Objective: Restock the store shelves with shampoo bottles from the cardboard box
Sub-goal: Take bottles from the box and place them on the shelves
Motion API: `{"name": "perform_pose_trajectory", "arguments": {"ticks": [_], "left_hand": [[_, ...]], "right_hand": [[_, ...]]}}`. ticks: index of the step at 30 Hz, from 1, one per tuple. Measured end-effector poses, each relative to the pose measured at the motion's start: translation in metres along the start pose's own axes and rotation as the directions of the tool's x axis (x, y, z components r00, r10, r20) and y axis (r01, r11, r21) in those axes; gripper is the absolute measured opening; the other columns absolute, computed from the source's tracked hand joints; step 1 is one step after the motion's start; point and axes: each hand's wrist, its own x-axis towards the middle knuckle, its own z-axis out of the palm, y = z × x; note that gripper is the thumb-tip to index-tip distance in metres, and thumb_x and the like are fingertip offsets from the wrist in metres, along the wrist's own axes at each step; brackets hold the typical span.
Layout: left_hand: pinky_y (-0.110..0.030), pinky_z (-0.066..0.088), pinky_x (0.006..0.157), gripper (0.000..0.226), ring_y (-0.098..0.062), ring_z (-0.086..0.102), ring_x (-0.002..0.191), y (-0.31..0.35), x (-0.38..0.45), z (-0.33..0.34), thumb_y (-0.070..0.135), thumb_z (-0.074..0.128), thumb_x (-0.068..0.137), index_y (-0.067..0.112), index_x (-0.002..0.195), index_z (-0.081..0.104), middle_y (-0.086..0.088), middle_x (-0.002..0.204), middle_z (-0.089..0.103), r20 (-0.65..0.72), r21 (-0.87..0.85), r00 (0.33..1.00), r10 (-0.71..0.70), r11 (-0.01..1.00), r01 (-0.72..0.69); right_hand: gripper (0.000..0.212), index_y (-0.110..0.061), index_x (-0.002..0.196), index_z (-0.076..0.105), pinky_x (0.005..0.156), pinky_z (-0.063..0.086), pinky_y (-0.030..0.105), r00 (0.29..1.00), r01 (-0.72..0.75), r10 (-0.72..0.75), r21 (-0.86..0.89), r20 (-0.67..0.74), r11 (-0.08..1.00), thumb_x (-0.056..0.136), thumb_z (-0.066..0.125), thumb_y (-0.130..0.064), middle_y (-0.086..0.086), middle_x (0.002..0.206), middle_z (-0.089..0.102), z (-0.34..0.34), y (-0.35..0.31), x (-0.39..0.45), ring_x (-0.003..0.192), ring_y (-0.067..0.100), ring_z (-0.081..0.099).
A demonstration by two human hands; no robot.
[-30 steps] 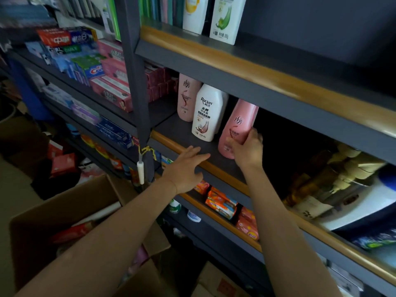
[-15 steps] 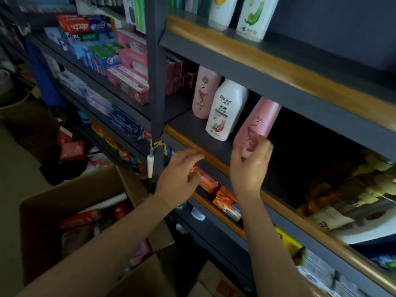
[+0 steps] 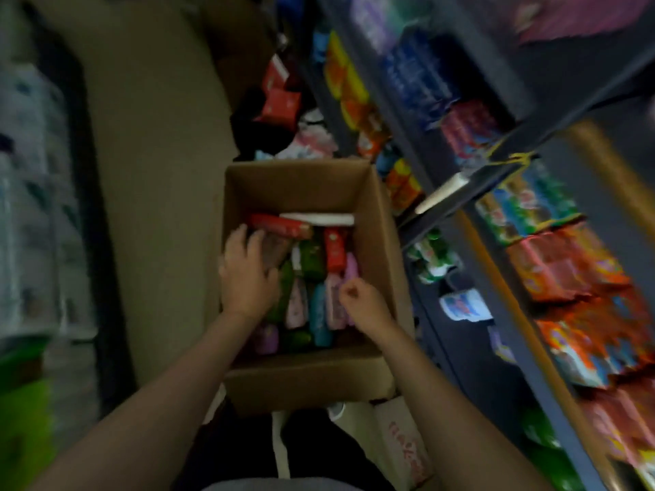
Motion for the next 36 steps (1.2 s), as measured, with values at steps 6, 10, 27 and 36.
{"name": "perform_pose_trajectory", "arguments": {"ticks": [6,10,27,36], "left_hand": [[-0.052,0.054,0.085,0.068,-0.039,0.063,0.107,-0.079,-0.005,0.010,0.031,0.059,0.094,0.024,0.152,0.024,-0.016,0.133,0.058,0.124,-0.066,0.919,-0.375,0.921,0.385],[-0.048,0.057,0.074,0.056,-0.035,0.067,0.090,-0.077,-0.003,0.015,0.031,0.057,0.096,0.028,0.147,0.036,-0.011,0.111,0.068,0.053,-0.087,0.938,-0.341,0.935,0.345],[-0.042,0.060,0.075,0.047,-0.021,0.068,0.095,-0.089,-0.003,0.024,0.038,0.057,0.095,0.025,0.139,0.046,0.000,0.114,0.067,0.029,-0.103,0.942,-0.334,0.937,0.335],[-0.042,0.058,0.077,0.048,-0.024,0.068,0.097,-0.084,-0.002,0.024,0.034,0.059,0.094,0.022,0.138,0.046,-0.003,0.117,0.067,0.021,-0.080,0.947,-0.319,0.944,0.320]], "right_hand": [[0.033,-0.002,0.121,0.057,0.067,0.051,0.027,0.899,-0.351,0.380,-0.163,0.217,0.922,0.096,0.051,-0.024,0.017,0.111,0.062,0.084,0.037,0.063,0.092,0.023,0.059],[0.022,-0.003,0.111,0.058,0.082,0.054,0.041,0.848,-0.465,0.472,-0.090,0.240,0.881,0.095,0.054,-0.018,0.016,0.103,0.061,0.117,0.031,0.085,0.095,0.030,0.064],[0.082,-0.016,0.136,0.049,0.051,0.053,0.029,0.801,-0.568,0.515,0.118,0.306,0.814,0.067,0.087,-0.039,0.011,0.129,0.059,0.186,0.033,0.150,0.110,0.031,0.060],[0.065,-0.003,0.134,0.051,0.089,0.052,0.034,0.847,-0.509,0.504,-0.017,0.167,0.861,0.081,0.077,-0.031,0.015,0.129,0.059,0.169,0.040,0.141,0.115,0.031,0.060]]}}
